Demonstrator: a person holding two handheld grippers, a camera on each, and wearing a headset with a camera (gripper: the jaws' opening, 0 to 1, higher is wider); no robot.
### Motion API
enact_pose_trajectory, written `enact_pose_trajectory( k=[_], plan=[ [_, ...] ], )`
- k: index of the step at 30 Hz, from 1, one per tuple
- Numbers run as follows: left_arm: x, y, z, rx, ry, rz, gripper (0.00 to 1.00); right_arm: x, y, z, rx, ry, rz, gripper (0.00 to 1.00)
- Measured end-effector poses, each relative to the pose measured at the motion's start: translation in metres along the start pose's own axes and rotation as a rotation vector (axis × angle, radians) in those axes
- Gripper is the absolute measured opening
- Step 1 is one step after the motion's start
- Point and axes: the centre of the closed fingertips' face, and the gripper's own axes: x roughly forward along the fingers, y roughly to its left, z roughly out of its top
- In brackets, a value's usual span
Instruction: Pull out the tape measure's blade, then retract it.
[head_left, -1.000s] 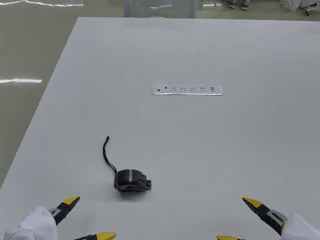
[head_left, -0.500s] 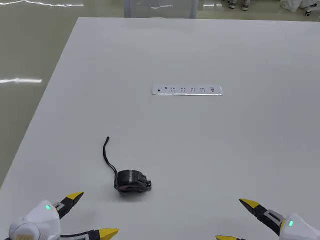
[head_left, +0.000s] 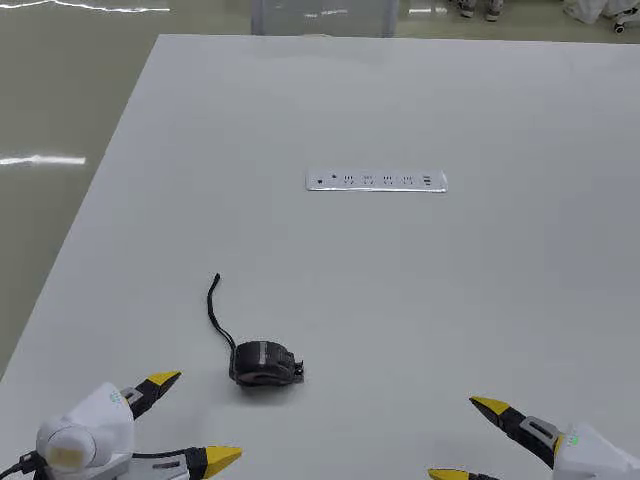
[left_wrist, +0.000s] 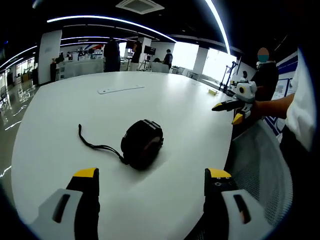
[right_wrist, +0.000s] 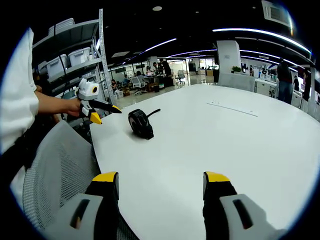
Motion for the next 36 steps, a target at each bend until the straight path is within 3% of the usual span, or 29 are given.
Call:
enact_pose_trajectory(
  k=[21,36],
  plan=[
    [0.021,0.013,0.003,0.055,0.045,-0.026,0.78,0.007,-0.009,-0.002,-0.013,0.019,0.038,0.67],
    [0.032,0.016,0.01,0.099,0.037,-0.077,0.72,0.018,-0.012,-0.006,-0.029,0.03,0.068,0.66]
  ],
)
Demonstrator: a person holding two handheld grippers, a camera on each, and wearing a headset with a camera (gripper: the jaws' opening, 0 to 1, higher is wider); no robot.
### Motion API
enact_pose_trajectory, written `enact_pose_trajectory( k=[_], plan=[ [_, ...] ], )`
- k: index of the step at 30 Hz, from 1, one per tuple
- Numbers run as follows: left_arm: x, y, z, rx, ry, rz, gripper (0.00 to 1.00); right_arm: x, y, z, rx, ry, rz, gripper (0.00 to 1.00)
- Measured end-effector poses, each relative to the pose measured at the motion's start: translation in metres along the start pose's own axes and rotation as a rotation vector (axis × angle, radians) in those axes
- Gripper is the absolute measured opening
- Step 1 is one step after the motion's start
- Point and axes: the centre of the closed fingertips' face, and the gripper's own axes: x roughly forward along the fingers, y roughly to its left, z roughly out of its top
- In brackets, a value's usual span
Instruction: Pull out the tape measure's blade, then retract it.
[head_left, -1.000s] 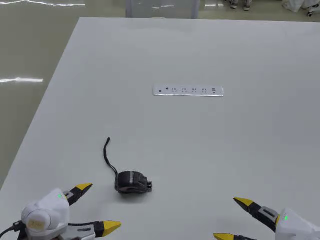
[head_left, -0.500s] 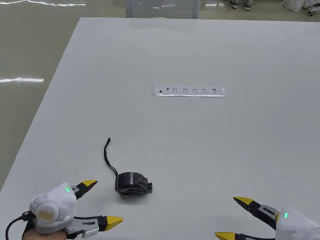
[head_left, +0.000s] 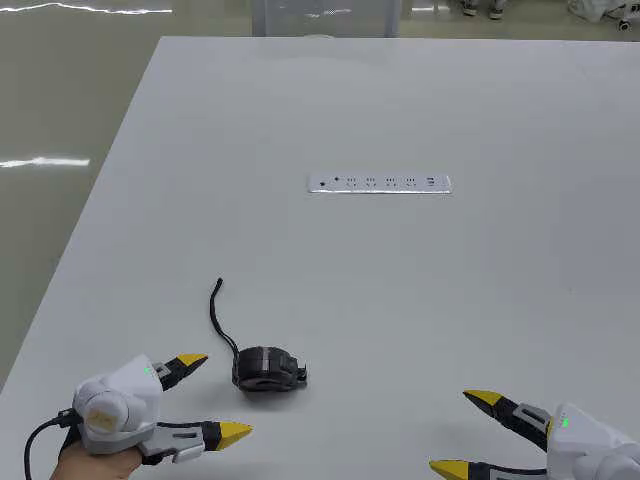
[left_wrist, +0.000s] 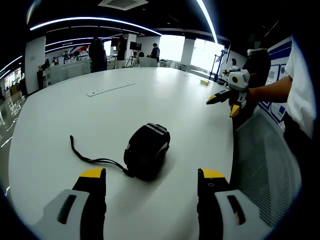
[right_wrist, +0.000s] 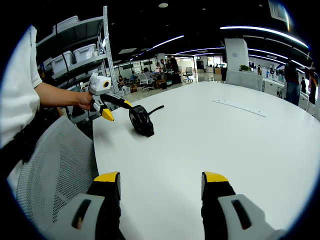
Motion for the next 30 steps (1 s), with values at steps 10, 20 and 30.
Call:
enact_pose_trajectory(
  k=[10,20,30],
  plan=[
    [0.007,0.006,0.002,0.04,-0.004,-0.024,0.71,0.006,-0.001,-0.001,-0.012,0.005,0.024,0.65],
    [0.015,0.012,0.004,0.086,0.018,-0.047,0.68,0.013,-0.004,0.0,-0.016,0.013,0.038,0.64],
    [0.024,0.013,0.005,0.125,0.03,-0.084,0.64,0.022,-0.004,0.002,-0.02,0.016,0.057,0.64]
  ],
)
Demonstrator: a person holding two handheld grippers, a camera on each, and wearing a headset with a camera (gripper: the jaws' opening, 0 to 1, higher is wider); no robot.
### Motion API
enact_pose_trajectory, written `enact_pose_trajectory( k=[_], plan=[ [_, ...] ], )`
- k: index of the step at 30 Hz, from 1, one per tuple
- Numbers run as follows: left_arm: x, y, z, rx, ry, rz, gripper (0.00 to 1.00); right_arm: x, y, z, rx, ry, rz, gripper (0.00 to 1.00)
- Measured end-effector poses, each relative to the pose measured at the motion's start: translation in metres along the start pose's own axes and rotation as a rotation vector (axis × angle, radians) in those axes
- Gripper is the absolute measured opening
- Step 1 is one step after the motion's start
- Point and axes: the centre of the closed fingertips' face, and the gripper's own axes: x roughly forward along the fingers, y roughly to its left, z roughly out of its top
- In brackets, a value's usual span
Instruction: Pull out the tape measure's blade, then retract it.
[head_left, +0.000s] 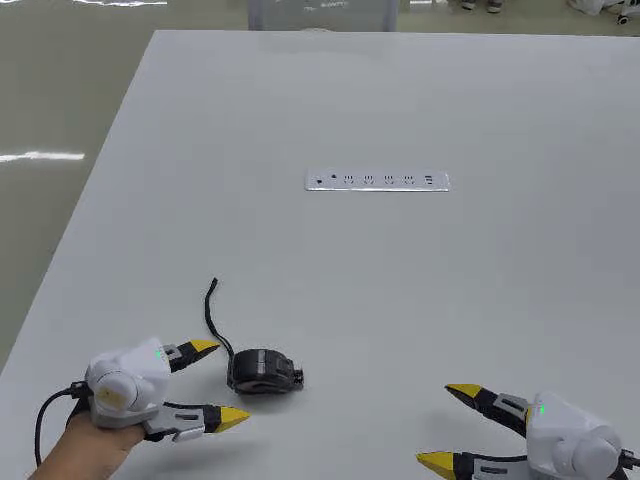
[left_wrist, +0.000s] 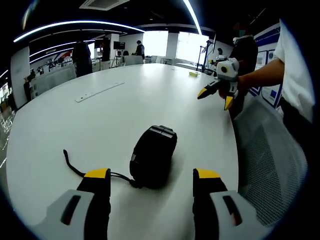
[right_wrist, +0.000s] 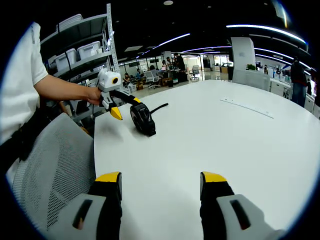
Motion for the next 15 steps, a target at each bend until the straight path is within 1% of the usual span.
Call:
enact_pose_trajectory(
  k=[3,6,9,15],
  plan=[
    [0.002,0.0,0.0,0.01,0.01,-0.01,0.63,0.003,0.0,0.001,-0.002,-0.001,0.009,0.63],
    [0.005,0.002,0.001,0.021,0.01,-0.017,0.62,0.006,0.001,0.001,-0.003,0.003,0.016,0.63],
    [0.007,0.002,0.004,0.037,0.006,-0.027,0.61,0.009,0.003,0.002,-0.006,0.005,0.023,0.62],
    [0.014,0.003,0.004,0.048,0.015,-0.05,0.59,0.012,0.004,0.0,-0.005,0.006,0.033,0.62]
  ],
)
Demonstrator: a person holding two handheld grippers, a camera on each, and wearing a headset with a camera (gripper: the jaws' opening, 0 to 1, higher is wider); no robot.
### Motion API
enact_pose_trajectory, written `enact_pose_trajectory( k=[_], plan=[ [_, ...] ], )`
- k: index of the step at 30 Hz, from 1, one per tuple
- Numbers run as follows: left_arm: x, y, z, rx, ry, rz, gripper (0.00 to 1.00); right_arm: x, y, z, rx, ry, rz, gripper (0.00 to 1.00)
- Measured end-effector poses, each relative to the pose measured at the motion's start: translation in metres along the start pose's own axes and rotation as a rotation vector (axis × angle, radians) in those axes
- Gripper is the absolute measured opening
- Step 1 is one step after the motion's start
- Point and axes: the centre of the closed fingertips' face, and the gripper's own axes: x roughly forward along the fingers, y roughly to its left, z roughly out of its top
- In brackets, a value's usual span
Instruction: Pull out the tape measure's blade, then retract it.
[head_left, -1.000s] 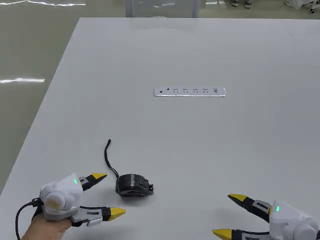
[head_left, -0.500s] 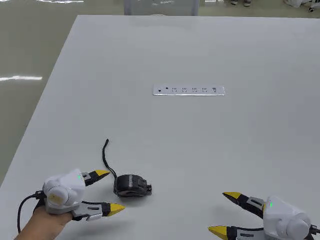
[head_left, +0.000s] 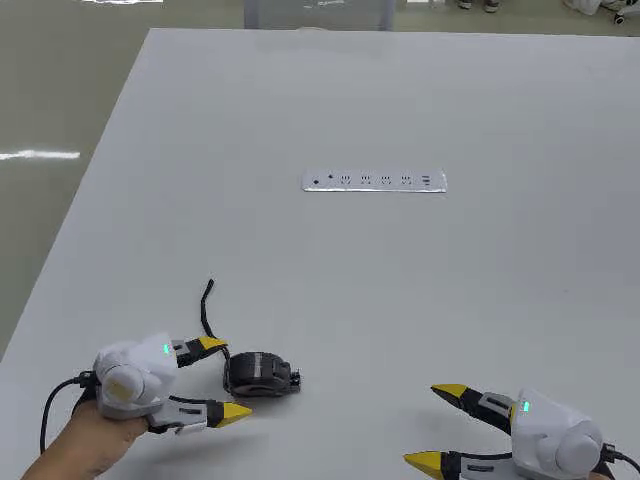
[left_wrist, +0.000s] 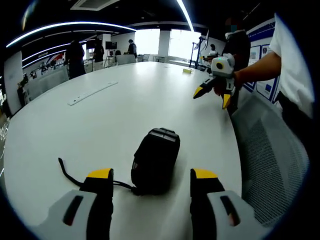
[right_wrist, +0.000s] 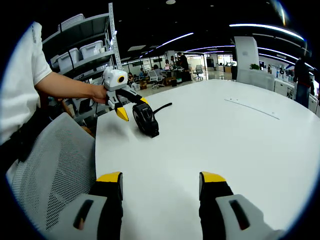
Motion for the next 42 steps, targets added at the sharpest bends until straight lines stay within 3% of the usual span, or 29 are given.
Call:
enact_pose_trajectory(
  k=[13,25,37,42],
  plan=[
    [0.011,0.001,0.001,0.033,0.0,-0.04,0.53,0.003,-0.001,-0.002,0.003,0.01,0.011,0.6],
    [0.016,-0.002,0.0,0.022,0.003,-0.079,0.45,0.009,-0.002,0.0,0.004,0.013,0.021,0.59],
    [0.019,-0.004,0.003,0.02,-0.004,-0.092,0.33,0.011,-0.002,-0.001,0.007,0.018,0.028,0.58],
    [0.02,-0.003,0.002,0.022,-0.005,-0.095,0.33,0.011,-0.003,-0.001,0.007,0.02,0.028,0.58]
  ],
)
